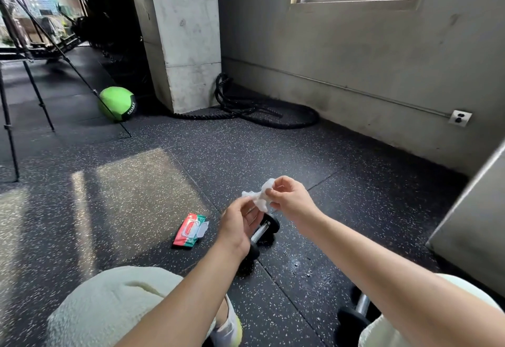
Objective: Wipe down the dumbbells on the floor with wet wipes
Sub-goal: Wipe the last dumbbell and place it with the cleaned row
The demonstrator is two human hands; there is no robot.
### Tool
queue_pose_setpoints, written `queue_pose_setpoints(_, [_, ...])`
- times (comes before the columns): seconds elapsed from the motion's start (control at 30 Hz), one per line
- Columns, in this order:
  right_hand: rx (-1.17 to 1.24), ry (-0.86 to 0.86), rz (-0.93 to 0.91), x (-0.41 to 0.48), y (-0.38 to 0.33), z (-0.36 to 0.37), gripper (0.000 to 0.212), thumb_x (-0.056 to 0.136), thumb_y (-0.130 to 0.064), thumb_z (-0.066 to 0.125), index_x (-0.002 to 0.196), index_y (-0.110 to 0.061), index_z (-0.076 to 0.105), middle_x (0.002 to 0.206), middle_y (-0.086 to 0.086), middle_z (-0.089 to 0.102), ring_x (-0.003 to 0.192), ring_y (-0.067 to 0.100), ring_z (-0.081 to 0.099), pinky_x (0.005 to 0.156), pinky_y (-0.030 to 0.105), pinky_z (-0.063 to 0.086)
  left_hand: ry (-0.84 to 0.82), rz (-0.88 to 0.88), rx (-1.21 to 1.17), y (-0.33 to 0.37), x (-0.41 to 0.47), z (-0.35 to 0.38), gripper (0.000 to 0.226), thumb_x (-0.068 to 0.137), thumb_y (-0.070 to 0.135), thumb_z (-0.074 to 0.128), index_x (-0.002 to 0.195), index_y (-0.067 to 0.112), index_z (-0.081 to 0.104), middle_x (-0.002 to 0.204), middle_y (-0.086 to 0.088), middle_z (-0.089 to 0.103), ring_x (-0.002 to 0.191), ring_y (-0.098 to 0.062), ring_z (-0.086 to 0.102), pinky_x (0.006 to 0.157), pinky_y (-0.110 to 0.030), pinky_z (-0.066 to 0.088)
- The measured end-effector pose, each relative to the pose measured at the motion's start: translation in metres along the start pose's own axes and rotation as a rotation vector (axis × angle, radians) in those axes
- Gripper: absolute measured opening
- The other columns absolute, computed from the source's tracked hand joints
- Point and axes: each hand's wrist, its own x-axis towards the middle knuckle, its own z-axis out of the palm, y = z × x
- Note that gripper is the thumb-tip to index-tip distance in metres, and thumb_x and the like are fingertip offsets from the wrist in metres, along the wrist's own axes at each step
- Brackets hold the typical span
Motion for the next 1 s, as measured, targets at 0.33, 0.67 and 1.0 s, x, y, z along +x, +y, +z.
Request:
queue_pose_setpoints(0.33, [0.136, 0.124, -0.06, 0.01, 0.006, 0.0, 0.011, 0.099, -0.004, 0.06, 0.09, -0.01, 0.06, 0.085, 0.006, 0.065, 0.079, 0.017, 0.062, 0.079, 0.036, 0.054, 0.077, -0.021, -0.258, -0.001, 0.017, 0.003, 0.017, 0.099, 0.007, 0.052, 0.092, 0.003, 0.067, 0.086, -0.011, 0.073, 0.08, -0.021, 0.073, 0.067, -0.027, 0.062])
queue_pose_setpoints(0.67, [0.022, 0.108, 0.017, 0.016, 0.011, -0.01, 0.006, 0.094, -0.011, 0.063, 0.091, -0.015, 0.062, 0.078, 0.003, 0.065, 0.068, 0.017, 0.054, 0.064, 0.032, 0.043, -0.206, -0.105, -0.19, -0.002, 0.018, 0.001, 0.056, 0.084, -0.004, 0.074, 0.136, 0.008, 0.053, 0.115, -0.019, 0.074, 0.086, -0.02, 0.073, 0.079, -0.026, 0.062])
queue_pose_setpoints(1.0, [0.323, 0.028, 0.079, 0.018, 0.009, -0.027, 0.007, 0.099, -0.009, 0.059, 0.098, -0.008, 0.066, 0.079, 0.005, 0.061, 0.06, 0.009, 0.05, 0.057, 0.024, 0.04, -0.132, -0.061, 0.279, -0.011, 0.01, 0.001, 0.006, 0.097, 0.02, 0.07, 0.099, 0.015, 0.068, 0.081, -0.001, 0.071, 0.061, -0.008, 0.062, 0.058, -0.021, 0.047])
